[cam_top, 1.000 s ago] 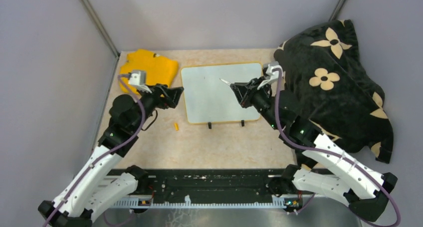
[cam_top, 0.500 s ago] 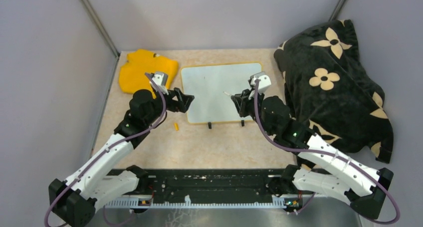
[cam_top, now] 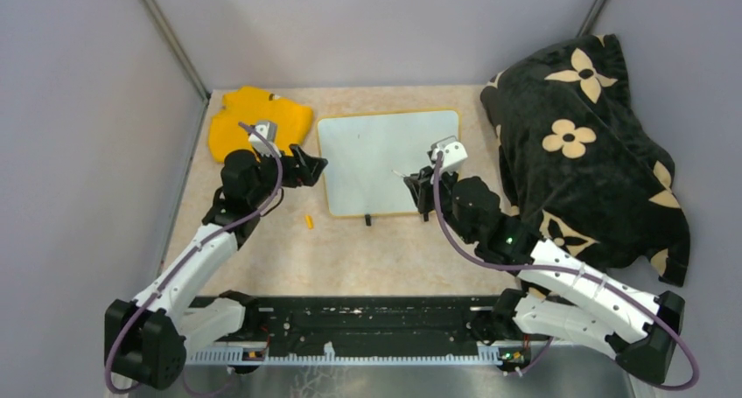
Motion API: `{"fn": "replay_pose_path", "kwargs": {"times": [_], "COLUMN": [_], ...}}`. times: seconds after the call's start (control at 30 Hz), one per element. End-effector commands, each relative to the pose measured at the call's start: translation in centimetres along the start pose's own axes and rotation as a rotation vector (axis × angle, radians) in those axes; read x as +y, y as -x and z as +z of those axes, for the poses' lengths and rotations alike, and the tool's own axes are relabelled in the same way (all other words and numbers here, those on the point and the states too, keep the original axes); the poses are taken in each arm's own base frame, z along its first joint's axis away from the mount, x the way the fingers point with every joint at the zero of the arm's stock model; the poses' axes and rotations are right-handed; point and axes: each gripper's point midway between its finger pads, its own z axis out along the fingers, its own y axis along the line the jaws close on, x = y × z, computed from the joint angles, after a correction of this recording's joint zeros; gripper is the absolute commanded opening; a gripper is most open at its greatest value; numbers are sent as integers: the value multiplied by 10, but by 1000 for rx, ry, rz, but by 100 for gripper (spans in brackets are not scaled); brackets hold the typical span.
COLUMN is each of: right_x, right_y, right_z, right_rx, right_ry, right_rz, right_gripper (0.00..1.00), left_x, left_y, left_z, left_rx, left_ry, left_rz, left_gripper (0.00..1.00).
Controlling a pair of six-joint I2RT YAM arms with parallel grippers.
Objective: Write a sentence on the whiteboard
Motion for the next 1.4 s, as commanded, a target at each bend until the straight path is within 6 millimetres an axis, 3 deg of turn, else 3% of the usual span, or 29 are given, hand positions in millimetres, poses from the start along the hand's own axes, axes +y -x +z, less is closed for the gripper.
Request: {"fn": "replay_pose_path", "kwargs": {"times": [0.0,0.2,0.4,0.53,0.8,0.93,1.0,1.1,1.23,1.37], "right_x": [3,8,11,12,9,5,0,-3,-4,-5], "right_y": [24,20,20,15,8,12,13,22,28,36], "right_z": [-9,-16,-25,-26,-25,-30,-32,-33,-33,-39], "right_rx": [-94,-90,-93,-87,-104,-131,-142,-179,-201,-226], "right_ry": [20,62,97,108,101,92,77,62,54,58], "right_rz": [41,69,73,66,76,75,62,49,47,62], "right_gripper": [0,0,0,0,0,0,0,0,0,0], "left_x": [-3,-1,24,30,8,-2,4,33,81,100], "left_y": [-15,-24,-27,-29,-24,-6,3,9,-11,-17], "left_z": [2,0,1,7,18,18,18,19,26,26], "left_rx": [37,32,25,51,79,103,83,-2,-12,7], "left_ry": [-77,-195,-206,-218,-411,-437,-356,-143,212,479], "left_rz": [-109,-143,-220,-216,-238,-214,-222,-288,-454,-446], "left_gripper": [93,94,99,99,99,99,99,99,99,99]}}
